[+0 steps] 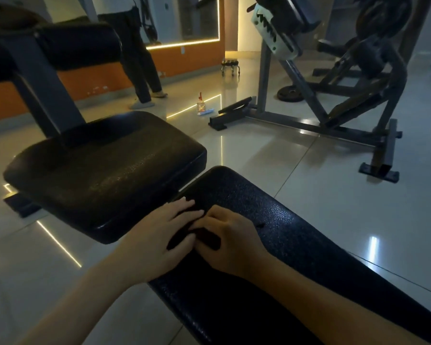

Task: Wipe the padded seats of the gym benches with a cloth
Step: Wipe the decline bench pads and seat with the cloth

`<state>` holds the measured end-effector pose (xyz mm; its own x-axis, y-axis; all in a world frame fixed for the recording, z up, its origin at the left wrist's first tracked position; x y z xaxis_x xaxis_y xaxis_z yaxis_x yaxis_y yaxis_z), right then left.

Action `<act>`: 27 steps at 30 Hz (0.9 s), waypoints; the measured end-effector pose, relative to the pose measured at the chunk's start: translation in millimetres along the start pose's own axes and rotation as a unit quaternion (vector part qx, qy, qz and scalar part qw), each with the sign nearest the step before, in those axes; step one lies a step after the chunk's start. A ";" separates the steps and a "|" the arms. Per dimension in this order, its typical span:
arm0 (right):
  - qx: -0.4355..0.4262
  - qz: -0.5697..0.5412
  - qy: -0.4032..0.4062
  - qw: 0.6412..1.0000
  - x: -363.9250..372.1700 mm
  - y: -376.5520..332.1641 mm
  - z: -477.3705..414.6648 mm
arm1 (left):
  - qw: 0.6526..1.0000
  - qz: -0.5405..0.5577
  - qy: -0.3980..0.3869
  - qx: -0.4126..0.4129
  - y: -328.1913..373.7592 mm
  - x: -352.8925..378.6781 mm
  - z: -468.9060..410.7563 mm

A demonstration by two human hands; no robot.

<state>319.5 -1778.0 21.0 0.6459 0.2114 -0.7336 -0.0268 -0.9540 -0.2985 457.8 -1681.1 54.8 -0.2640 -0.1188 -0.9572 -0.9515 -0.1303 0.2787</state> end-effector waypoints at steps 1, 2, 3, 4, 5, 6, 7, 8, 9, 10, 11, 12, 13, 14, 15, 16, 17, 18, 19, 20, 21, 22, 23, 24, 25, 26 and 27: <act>-0.005 0.012 -0.006 1.000 -2.3 2.5 5.2 | 1.000 -0.015 0.004 0.004 -3.0 4.1 2.2; -0.003 0.025 -0.006 1.000 -4.8 6.5 9.7 | 0.999 -0.029 0.015 0.007 -4.8 7.6 3.4; 0.007 0.036 0.000 0.999 -7.9 11.5 12.9 | 0.999 -0.040 0.027 0.008 -5.5 10.4 3.2; 0.024 0.046 0.011 0.999 -10.8 17.1 14.9 | 0.998 -0.048 0.034 0.007 -5.7 11.9 2.6; 0.044 0.055 0.022 0.997 -14.2 22.2 15.8 | 0.998 -0.054 0.033 0.006 -5.7 13.2 1.9; 0.062 0.062 0.025 0.996 -17.1 27.0 15.9 | 0.998 -0.060 0.030 0.006 -6.0 14.1 1.1; 0.076 0.067 0.017 0.995 -19.0 30.1 16.1 | 0.997 -0.067 0.027 0.005 -6.9 15.0 1.2; 0.082 0.069 0.000 0.994 -20.3 31.9 16.4 | 0.997 -0.073 0.024 0.005 -7.4 14.6 0.9; 0.083 0.070 -0.021 0.994 -21.3 32.7 16.4 | 0.997 -0.075 0.018 0.003 -7.4 14.2 0.7; 0.083 0.065 -0.045 0.993 -22.0 32.3 16.6 | 0.997 -0.072 0.011 0.000 -6.6 13.7 0.3; 0.086 0.057 -0.069 0.992 -23.8 31.5 16.5 | 0.998 -0.065 0.005 -0.006 -5.9 14.8 -0.4; 0.095 0.047 -0.090 0.990 -25.7 31.2 16.7 | 0.998 -0.054 0.001 -0.016 -5.2 16.5 -1.1; 0.107 0.035 -0.109 0.988 -28.5 31.7 16.5 | 0.999 -0.040 -0.003 -0.032 -3.6 18.7 -2.1; 0.122 0.012 -0.128 0.984 -32.5 32.5 16.3 | 0.998 -0.026 0.001 -0.051 -0.8 20.7 -3.2; 0.139 -0.027 -0.141 0.980 -37.1 34.0 15.5 | 0.997 -0.014 0.005 -0.072 3.0 22.0 -5.0; 0.158 -0.080 -0.156 0.972 -42.4 35.7 13.9 | 0.996 -0.010 0.008 -0.092 7.6 23.5 -7.5; 0.172 -0.127 -0.169 0.962 -47.7 37.8 12.0 | 0.993 -0.013 0.006 -0.113 12.6 25.3 -10.0; 0.180 -0.156 -0.179 0.955 -54.2 39.3 9.4 | 0.991 -0.017 0.003 -0.134 17.0 26.3 -13.3; 0.182 -0.167 -0.182 0.952 -61.4 40.4 6.8 | 0.988 -0.008 -0.003 -0.153 22.2 25.2 -16.9; 0.183 -0.169 -0.179 0.952 -68.8 41.8 3.8 | 0.986 0.015 -0.008 -0.167 27.1 23.4 -22.2; 0.185 -0.169 -0.171 0.953 -76.0 43.5 0.8 | 0.983 0.044 -0.019 -0.177 33.1 21.2 -27.8; 0.188 -0.171 -0.163 0.953 -82.9 45.9 -2.1 | 0.981 0.073 -0.027 -0.175 40.5 16.8 -33.8; 0.188 -0.170 -0.156 0.954 -90.5 47.7 -6.2 | 0.979 0.103 -0.038 -0.171 49.4 11.5 -40.4; 0.190 -0.167 -0.155 0.955 -98.0 49.9 -10.1 | 0.977 0.136 -0.029 -0.159 57.1 8.6 -46.2; 0.191 -0.168 -0.150 0.955 -104.3 53.7 -13.3 | 0.972 0.172 -0.026 -0.156 64.8 6.2 -51.6; 0.193 -0.169 -0.148 0.955 -111.9 56.9 -18.1 | 0.965 0.211 -0.016 -0.155 71.9 1.3 -57.0; 0.193 -0.171 -0.145 0.955 -119.9 58.8 -23.6 | 0.958 0.240 0.002 -0.156 76.9 -2.6 -61.0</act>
<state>258.4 -1864.5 105.8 0.4300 0.6006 -0.6741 -0.1678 -0.6805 -0.7133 394.9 -1750.9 83.5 -0.6581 -0.2431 -0.7126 -0.6267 -0.3477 0.6974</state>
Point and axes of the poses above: each hand's wrist, its own z-axis away from the middle knuckle, its own x-axis out of the palm, y = z × x, the point moved 3 cm from there along -z, towards the middle knuckle, and after that the axes turned 10 degrees about -x, right-handed, at the moved point
